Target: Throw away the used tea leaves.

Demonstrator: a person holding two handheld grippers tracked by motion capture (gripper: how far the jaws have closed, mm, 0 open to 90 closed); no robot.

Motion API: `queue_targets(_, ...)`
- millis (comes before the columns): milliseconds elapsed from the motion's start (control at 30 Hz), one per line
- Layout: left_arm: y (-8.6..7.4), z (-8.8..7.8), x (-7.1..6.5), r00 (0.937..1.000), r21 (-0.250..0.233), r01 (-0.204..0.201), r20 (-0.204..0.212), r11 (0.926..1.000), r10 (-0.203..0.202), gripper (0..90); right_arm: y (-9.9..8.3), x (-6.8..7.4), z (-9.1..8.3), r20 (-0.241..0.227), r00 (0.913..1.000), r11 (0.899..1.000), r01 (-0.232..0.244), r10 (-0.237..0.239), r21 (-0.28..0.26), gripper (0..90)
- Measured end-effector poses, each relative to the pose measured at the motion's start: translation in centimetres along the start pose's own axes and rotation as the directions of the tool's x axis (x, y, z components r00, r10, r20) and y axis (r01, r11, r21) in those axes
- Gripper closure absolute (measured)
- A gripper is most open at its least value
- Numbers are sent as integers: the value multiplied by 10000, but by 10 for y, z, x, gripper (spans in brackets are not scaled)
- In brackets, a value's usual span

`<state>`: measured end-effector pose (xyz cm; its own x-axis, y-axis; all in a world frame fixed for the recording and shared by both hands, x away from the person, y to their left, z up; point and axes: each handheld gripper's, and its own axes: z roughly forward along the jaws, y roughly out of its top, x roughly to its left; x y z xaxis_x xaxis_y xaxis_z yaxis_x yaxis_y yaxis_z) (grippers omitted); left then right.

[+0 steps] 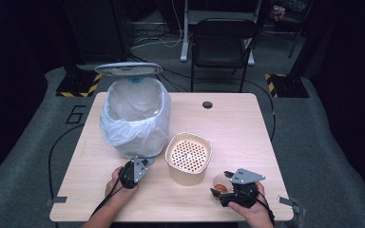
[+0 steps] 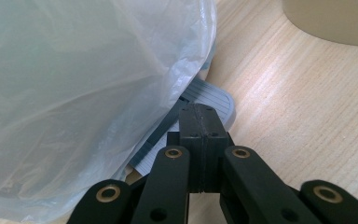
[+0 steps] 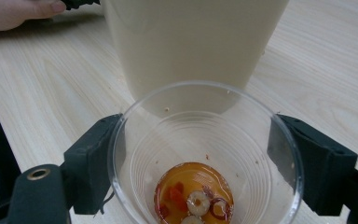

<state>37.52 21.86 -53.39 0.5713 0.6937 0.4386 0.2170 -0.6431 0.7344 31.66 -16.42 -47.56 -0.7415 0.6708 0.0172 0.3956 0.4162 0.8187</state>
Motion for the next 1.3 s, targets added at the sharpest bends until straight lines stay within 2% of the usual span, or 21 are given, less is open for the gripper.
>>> queue_targets(133,0,0,0,10000,-9,13,0,10000,-13,900,-3,-1,2,-90,10000,10000,-7,7,-62,193)
queue_targets(167,0,0,0,10000,11,-32,2,10000,32,900,-4,-2,4,-86,9999,9999,145,-145,10,194)
queue_targets(367,0,0,0,10000,17,-22,13,10000,22,900,-7,-1,8,-28,9998,9993,211,-210,320,208)
queue_targets(467,0,0,0,10000,11,-24,-1,10000,24,900,-7,-1,8,-53,9998,9993,176,-174,338,259)
queue_targets(700,0,0,0,10000,-1,23,1,10000,-23,900,-6,-3,7,-194,9998,9994,113,-107,335,291)
queue_targets(933,0,0,0,10000,4,-3,0,10000,3,900,-1,-9,4,5,9997,9991,260,-260,348,303)
queue_targets(1067,0,0,0,10000,-9,14,-18,10000,-14,900,9,-18,1,166,9976,9971,667,-673,372,310)
queue_targets(1133,0,0,0,10000,-4,-24,-20,10000,24,900,10,-20,0,212,9977,9974,631,-639,340,311)
queue_targets(1233,0,0,0,10000,1,-28,-22,10000,28,900,17,-34,-3,302,9934,9929,1088,-1104,489,315)
queue_targets(1267,0,0,0,10000,-1,-29,-23,10000,29,900,20,-36,-3,464,9948,9950,880,-901,465,316)
queue_targets(1300,0,0,0,10000,-1,-29,-25,10000,29,900,22,-39,-4,472,9945,9948,920,-940,429,318)
